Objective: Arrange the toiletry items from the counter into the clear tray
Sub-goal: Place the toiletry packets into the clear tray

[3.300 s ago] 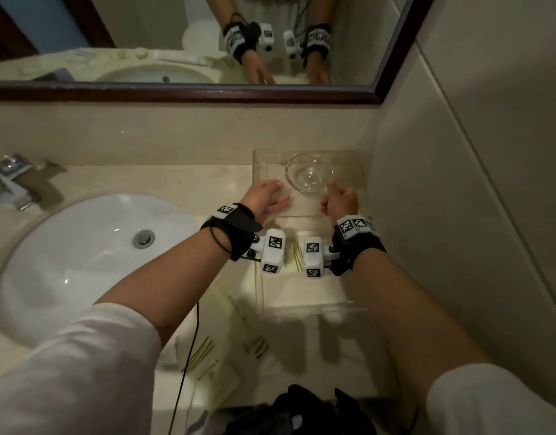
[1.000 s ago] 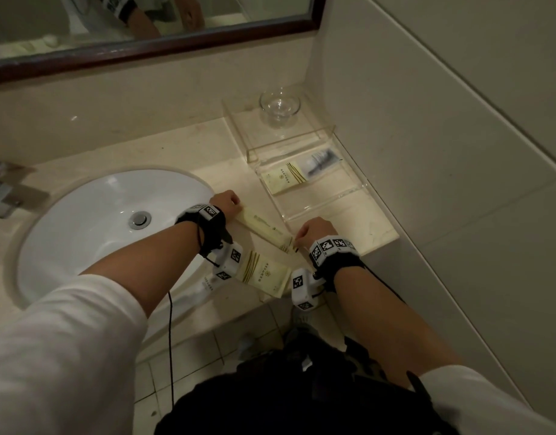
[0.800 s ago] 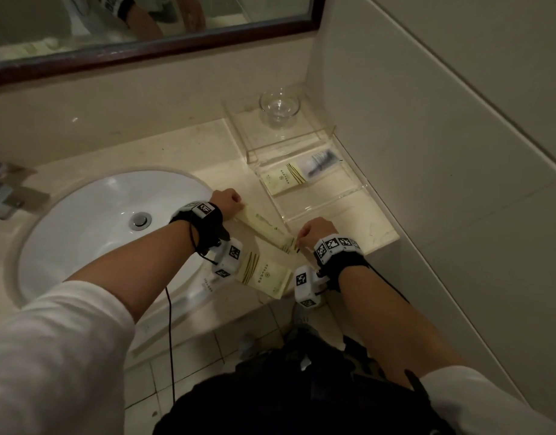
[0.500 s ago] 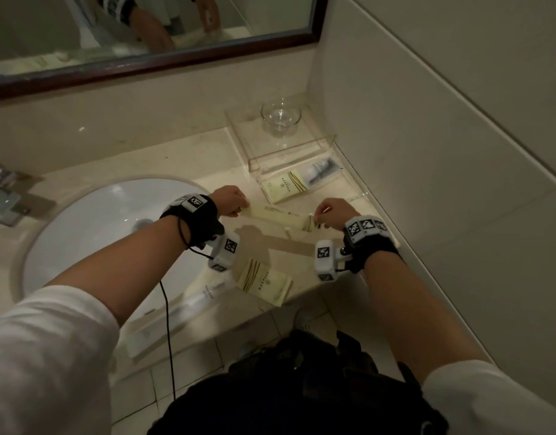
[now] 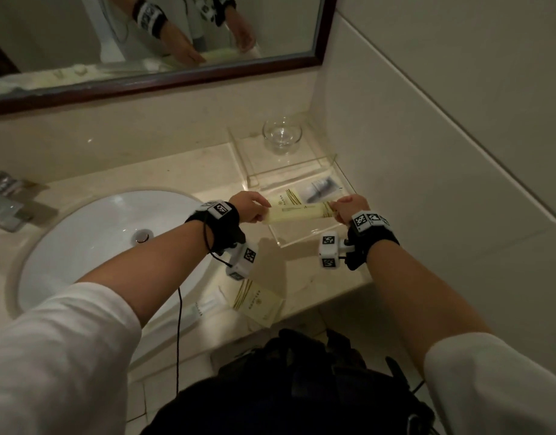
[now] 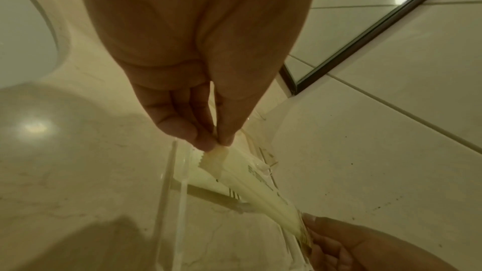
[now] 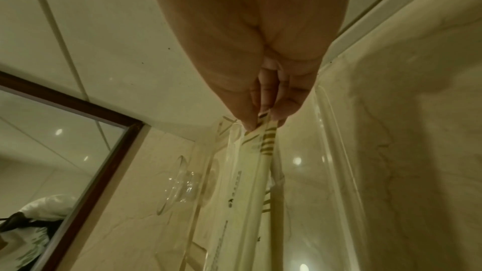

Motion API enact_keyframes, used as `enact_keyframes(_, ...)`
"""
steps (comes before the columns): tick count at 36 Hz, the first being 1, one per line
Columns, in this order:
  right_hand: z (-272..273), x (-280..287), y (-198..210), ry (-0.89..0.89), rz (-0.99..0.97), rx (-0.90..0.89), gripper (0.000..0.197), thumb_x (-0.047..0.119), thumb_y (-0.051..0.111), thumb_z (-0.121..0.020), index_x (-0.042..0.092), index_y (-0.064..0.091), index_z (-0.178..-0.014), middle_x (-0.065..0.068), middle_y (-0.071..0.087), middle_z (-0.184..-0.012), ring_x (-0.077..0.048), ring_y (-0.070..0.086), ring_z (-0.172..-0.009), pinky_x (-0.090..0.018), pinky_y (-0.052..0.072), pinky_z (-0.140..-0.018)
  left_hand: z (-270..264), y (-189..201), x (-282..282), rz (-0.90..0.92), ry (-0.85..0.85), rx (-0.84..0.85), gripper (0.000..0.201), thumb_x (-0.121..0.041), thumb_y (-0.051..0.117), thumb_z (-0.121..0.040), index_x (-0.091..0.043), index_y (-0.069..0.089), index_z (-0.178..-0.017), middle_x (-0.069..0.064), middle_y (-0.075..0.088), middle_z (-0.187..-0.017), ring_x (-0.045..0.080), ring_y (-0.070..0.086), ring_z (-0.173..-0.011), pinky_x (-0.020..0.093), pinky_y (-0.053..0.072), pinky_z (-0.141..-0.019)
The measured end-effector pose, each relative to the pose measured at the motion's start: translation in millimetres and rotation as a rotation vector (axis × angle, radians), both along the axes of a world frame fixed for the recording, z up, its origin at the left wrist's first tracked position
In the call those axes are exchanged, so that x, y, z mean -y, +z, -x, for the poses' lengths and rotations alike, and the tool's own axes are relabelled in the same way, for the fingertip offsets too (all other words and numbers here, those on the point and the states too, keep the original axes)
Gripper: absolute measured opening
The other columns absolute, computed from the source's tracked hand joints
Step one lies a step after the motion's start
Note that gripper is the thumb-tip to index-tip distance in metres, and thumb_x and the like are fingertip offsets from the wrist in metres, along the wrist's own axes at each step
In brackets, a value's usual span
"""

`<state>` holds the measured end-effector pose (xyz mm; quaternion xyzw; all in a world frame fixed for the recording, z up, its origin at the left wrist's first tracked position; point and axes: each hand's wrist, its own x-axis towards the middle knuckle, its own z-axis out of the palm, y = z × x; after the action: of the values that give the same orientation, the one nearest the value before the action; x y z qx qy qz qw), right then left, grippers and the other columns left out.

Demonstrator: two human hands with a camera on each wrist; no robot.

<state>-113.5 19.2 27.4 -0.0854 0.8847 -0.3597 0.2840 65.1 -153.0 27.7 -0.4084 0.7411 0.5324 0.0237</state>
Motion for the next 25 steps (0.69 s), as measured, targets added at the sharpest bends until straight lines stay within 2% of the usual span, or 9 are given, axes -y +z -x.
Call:
enact_keyframes(3,10.3,-1.3,-4.1,0.059,-0.079,-0.005,0.019,0.012,0.06,-0.079,0.016,0.056,-0.06,-0.005,0.057,-0.065,-0.022,0.053,-0.06,-0.028,0.044,-0.063,10.5,-5.3,-3.0,0.047,-0.012,0.033,0.009,-0.012,0.063,-0.086,-0.016,0.067,-0.093,0.0,0.061,-0.07,0.007,0.055,-0.059,0.015,0.045,-0.055)
enact_keyframes(6,18.9,-1.7,-5.9,0.115,-0.109,0.041,0.008,0.007,0.06,-0.083,0.01,0.066,-0.08,-0.009,0.06,-0.081,-0.022,0.057,-0.076,-0.03,0.05,-0.073,19.0,-11.8,-6.8,0.119,-0.033,0.079,0.016,-0.014,0.065,-0.086,-0.012,0.069,-0.101,0.002,0.064,-0.081,0.005,0.055,-0.063,0.014,0.044,-0.053)
enact_keyframes(7,22.3,-2.4,-8.8,0.115,-0.116,0.051,0.011,0.005,0.06,-0.083,0.007,0.069,-0.09,-0.011,0.062,-0.085,-0.024,0.06,-0.08,-0.032,0.052,-0.077,20.9,-13.3,-8.5,0.151,-0.053,0.1,0.018,-0.015,0.066,-0.086,-0.013,0.069,-0.103,0.004,0.065,-0.086,0.007,0.058,-0.066,0.013,0.046,-0.055)
enact_keyframes(9,26.5,-3.7,-12.4,0.104,-0.111,0.06,0.018,0.005,0.063,-0.083,0.007,0.07,-0.1,-0.012,0.065,-0.093,-0.028,0.064,-0.091,-0.035,0.053,-0.086,24.4,-16.5,-11.7,0.221,-0.106,0.145,0.018,-0.018,0.066,-0.085,-0.015,0.069,-0.102,0.006,0.067,-0.101,0.016,0.064,-0.087,0.017,0.051,-0.075)
enact_keyframes(11,31.7,-2.8,-17.4,0.121,-0.092,0.057,0.016,0.005,0.064,-0.082,0.013,0.07,-0.094,-0.009,0.067,-0.097,-0.03,0.065,-0.095,-0.04,0.053,-0.091,27.0,-19.6,-14.7,0.271,-0.155,0.176,0.018,-0.019,0.065,-0.085,-0.016,0.069,-0.103,0.005,0.066,-0.113,0.022,0.061,-0.106,0.027,0.047,-0.092)
enact_keyframes(13,38.4,0.9,-22.8,0.132,-0.079,0.073,0.012,0.004,0.064,-0.083,0.014,0.067,-0.09,-0.014,0.069,-0.097,-0.034,0.066,-0.093,-0.047,0.054,-0.089,29.0,-22.6,-16.6,0.303,-0.189,0.195,0.02,-0.019,0.064,-0.086,-0.014,0.069,-0.105,0.005,0.066,-0.116,0.022,0.058,-0.111,0.029,0.045,-0.097)
enact_keyframes(17,42.4,8.2,-20.5,0.242,-0.15,-0.008,0.013,0.01,0.062,-0.086,0.004,0.069,-0.095,-0.017,0.07,-0.097,-0.033,0.068,-0.091,-0.046,0.054,-0.088,32.0,-24.4,-18.6,0.357,-0.225,0.221,0.019,-0.018,0.063,-0.087,-0.013,0.068,-0.104,0.006,0.066,-0.114,0.023,0.059,-0.11,0.03,0.046,-0.096)
enact_keyframes(21,45.9,13.3,-21.2,0.34,-0.283,-0.07,0.021,0.019,0.059,-0.09,0.007,0.07,-0.103,-0.011,0.068,-0.104,-0.029,0.065,-0.097,-0.028,0.049,-0.082,35.1,-25.2,-20.2,0.405,-0.248,0.253,0.02,-0.018,0.061,-0.088,-0.014,0.067,-0.107,0.005,0.066,-0.115,0.022,0.059,-0.11,0.028,0.045,-0.094)
enact_keyframes(25,51.3,19.0,-29.2,0.38,-0.364,-0.095,0.019,0.018,0.057,-0.089,0.005,0.067,-0.097,-0.012,0.068,-0.103,-0.03,0.065,-0.092,-0.03,0.05,-0.079,37.2,-25.7,-21.1,0.459,-0.258,0.269,0.019,-0.016,0.06,-0.087,-0.015,0.069,-0.104,0.003,0.067,-0.113,0.022,0.06,-0.106,0.027,0.047,-0.09)
